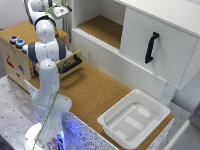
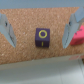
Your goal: Put the pink block on top of the drawer
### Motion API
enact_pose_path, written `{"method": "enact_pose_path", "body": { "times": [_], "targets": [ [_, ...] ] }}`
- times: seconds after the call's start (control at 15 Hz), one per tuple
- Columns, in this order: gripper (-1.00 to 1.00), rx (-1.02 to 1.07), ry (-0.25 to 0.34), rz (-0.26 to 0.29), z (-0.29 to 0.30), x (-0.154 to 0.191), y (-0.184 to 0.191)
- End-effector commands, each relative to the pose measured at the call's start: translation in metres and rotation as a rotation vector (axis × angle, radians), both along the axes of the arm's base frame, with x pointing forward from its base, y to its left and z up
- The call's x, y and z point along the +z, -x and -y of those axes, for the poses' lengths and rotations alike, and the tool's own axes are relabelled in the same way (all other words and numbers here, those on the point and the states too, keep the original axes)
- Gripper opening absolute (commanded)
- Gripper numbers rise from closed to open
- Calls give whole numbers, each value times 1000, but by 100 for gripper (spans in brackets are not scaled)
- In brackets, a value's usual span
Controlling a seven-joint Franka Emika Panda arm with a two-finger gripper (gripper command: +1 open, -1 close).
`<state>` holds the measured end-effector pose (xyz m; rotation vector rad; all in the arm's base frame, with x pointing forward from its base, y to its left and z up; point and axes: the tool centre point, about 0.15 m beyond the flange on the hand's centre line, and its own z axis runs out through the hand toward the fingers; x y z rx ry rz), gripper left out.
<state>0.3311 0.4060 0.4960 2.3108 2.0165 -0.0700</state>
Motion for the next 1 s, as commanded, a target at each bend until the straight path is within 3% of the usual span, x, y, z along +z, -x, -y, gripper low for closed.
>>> {"method": "enact_pose_path", "body": {
  "times": [0.0, 0.27, 0.73, 0.93],
  "targets": [
    [100, -152, -123, 81, 77, -14, 55],
    [100, -287, -113, 104, 121, -18, 77],
    [100, -467, -126, 82, 193, -38, 93],
    [100, -625, -172, 87, 225, -47, 103]
  ]
}}
